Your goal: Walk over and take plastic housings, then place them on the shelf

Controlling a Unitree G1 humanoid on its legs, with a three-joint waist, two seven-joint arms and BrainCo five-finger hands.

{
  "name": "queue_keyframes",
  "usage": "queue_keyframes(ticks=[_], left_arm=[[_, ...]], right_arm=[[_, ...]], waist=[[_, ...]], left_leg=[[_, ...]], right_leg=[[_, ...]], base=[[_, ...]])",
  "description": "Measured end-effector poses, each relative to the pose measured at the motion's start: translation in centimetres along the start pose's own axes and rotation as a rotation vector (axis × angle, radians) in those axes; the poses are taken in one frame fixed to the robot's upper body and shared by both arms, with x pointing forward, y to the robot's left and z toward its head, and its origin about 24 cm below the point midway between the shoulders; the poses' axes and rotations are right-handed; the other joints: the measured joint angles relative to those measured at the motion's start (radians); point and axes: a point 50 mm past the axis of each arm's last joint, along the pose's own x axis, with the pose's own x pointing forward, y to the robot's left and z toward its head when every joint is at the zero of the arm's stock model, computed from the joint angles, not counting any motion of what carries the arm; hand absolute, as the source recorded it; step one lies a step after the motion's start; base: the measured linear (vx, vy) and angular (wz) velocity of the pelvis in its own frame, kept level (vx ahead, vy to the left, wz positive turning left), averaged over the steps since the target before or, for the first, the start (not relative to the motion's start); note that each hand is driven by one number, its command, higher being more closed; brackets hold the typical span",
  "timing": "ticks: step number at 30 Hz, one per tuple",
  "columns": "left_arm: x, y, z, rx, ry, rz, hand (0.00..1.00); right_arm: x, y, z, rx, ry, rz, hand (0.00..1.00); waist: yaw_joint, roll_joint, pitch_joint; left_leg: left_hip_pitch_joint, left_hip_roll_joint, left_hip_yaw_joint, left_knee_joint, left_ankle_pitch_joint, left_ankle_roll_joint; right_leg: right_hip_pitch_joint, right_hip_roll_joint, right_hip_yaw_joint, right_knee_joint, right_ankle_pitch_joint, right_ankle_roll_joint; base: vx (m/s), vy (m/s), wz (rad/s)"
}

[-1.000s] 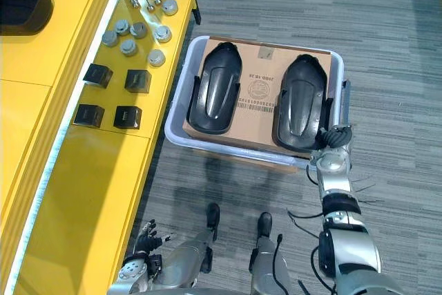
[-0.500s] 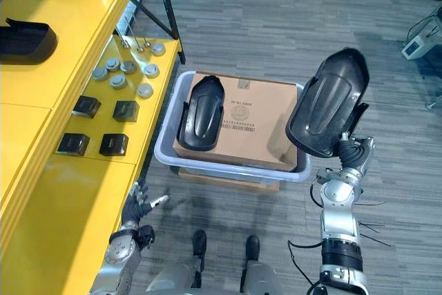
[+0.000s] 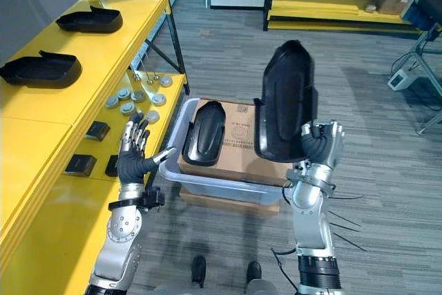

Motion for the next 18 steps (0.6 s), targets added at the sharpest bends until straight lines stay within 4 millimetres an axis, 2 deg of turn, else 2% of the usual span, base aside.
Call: queue_keyframes(ticks=[3, 5, 14, 18], left_arm=[[0.2, -1.5, 0.1, -0.024, -0.007, -0.059, 0.0], [0.0, -2.3, -0.6, -0.022, 0.031, -0.088, 0.0], [-0.8, -3.7, -3.5, -0.075, 0.202, -0.141, 0.0], [-0.5, -4.9, -3.6, -0.125, 0.224, -0.161, 0.0]], right_arm=[[-0.5, 1.0, 1.5, 0.054, -0.063, 0.045, 1.0], [-1.0, 1.9, 2.3, 0.083, -0.083, 0.083, 1.0], [-1.9, 3.3, 3.6, 0.154, -0.109, 0.141, 1.0], [-2.5, 3.9, 4.2, 0.204, -0.11, 0.163, 1.0]], waist=[[-0.001, -0.004, -0.013], [-0.001, -0.007, -0.026], [0.001, -0.017, -0.043], [-0.001, -0.023, -0.054]], left_leg=[[0.001, 0.0, 0.004, 0.0, 0.001, 0.0], [0.007, -0.001, 0.005, 0.0, 0.001, 0.001], [0.014, -0.001, 0.017, -0.001, -0.002, -0.003], [0.013, -0.002, 0.017, -0.001, 0.0, -0.001]], right_leg=[[0.003, 0.0, 0.004, -0.01, 0.013, -0.005], [0.01, 0.0, 0.005, -0.016, 0.016, -0.004], [0.017, 0.0, 0.017, -0.029, 0.017, -0.002], [0.017, 0.0, 0.018, -0.03, 0.018, -0.002]], base=[[-0.02, 0.007, -0.03], [0.0, 0.0, 0.0], [-0.01, 0.001, -0.03], [0.0, 0.0, 0.0]])
